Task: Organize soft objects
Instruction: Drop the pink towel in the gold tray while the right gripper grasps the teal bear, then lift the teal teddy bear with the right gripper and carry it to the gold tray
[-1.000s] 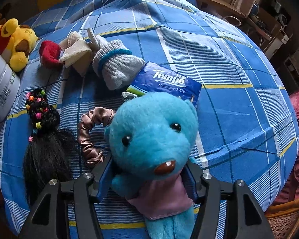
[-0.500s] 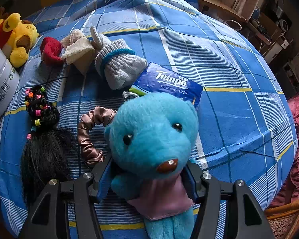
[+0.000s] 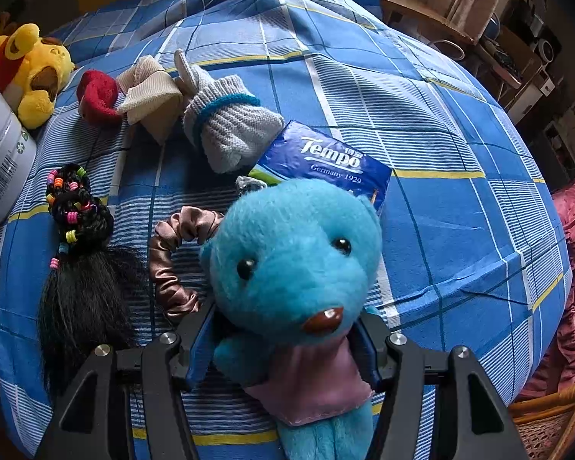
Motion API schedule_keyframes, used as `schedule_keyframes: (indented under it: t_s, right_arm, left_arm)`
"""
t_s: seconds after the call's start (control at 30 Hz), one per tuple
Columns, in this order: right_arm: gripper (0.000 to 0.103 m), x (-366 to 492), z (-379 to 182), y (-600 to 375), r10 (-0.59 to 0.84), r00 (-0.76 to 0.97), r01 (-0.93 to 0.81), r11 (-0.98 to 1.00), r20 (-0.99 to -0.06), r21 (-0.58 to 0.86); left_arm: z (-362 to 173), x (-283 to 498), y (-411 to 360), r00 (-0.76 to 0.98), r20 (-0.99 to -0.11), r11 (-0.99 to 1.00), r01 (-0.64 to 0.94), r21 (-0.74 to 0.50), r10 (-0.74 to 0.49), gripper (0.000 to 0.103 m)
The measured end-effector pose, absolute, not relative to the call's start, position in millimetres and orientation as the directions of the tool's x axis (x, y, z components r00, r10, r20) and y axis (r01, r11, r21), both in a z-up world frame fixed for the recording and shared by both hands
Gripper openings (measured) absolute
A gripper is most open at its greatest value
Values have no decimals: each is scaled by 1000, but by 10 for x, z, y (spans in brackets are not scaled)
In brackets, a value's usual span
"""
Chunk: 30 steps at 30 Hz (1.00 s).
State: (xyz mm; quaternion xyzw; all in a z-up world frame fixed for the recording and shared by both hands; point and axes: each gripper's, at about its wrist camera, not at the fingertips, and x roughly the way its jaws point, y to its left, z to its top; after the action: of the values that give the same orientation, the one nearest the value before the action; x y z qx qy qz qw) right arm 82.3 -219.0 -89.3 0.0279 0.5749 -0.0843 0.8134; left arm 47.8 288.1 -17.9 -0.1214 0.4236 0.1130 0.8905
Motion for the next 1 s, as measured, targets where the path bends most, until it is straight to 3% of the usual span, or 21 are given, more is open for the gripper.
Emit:
schedule_keyframes:
  t_s: [0.33, 1.0]
  right_arm:
    - [60, 814, -864, -2203, -109, 330, 181, 982, -938, -51]
    - [38, 740, -658, -2579, -134, 393, 350, 936, -910, 13]
  left_arm:
    - [-138, -36, 2394, 636, -769, 969, -222, -106, 61, 65]
    - [-98, -202, 2084, 657, -754, 989, -122, -84, 17, 65]
